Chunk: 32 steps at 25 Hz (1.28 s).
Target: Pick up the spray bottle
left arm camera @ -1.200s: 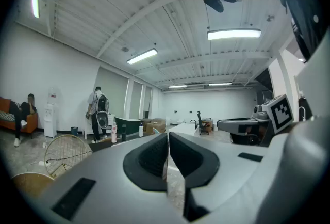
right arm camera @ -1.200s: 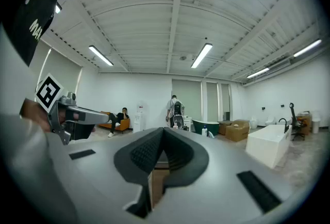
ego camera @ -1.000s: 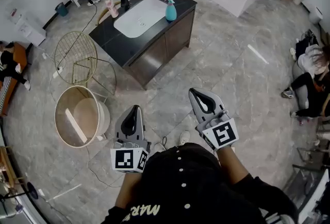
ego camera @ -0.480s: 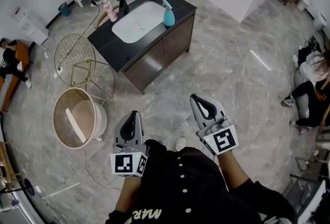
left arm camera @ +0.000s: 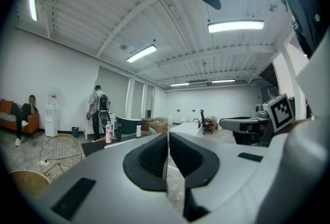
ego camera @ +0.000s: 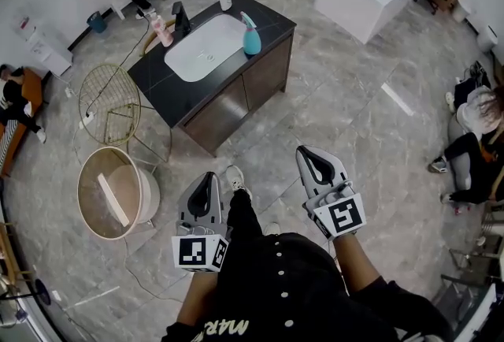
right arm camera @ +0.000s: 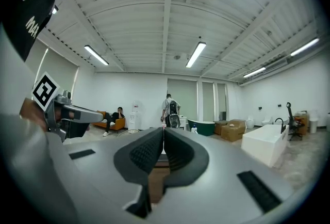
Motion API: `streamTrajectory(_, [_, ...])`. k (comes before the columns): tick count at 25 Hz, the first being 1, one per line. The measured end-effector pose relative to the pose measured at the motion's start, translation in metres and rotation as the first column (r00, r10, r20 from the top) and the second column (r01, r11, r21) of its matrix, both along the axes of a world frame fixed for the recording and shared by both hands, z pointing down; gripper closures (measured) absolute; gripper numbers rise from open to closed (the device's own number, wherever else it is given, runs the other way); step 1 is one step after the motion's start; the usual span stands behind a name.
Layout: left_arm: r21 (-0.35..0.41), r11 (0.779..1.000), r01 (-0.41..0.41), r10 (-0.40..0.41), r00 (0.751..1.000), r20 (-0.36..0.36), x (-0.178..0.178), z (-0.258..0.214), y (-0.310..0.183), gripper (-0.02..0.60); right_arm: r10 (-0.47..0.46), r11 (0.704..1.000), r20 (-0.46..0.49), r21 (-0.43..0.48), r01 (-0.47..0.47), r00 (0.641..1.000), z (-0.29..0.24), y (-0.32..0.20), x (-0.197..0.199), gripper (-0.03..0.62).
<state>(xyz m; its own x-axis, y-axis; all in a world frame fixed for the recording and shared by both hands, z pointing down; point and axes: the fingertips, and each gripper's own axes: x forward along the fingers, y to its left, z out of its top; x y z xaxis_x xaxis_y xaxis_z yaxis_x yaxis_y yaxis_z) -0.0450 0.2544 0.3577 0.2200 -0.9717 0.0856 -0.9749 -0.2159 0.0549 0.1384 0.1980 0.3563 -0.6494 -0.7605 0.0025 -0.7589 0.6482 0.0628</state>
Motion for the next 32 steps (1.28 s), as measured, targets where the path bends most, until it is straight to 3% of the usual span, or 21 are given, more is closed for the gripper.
streamTrajectory(10, [0.020, 0.999, -0.033, 0.033, 0.999, -0.009, -0.015, -0.002, -0.096, 0.561, 0.012, 1.000, -0.014, 0.002, -0.012, 1.000, -0.004, -0.086, -0.020, 0.599])
streamTrajectory(23, [0.035, 0.994, -0.099, 0.099, 0.995, -0.008, -0.080, -0.014, -0.284, 0.561, 0.042, 0.999, -0.031, 0.013, -0.041, 0.999, -0.018, -0.270, -0.097, 0.599])
streamTrajectory(32, [0.012, 0.990, -0.137, 0.137, 0.990, -0.038, -0.098, -0.010, -0.349, 0.561, 0.058, 0.998, -0.076, 0.009, -0.057, 0.995, -0.008, -0.338, -0.117, 0.599])
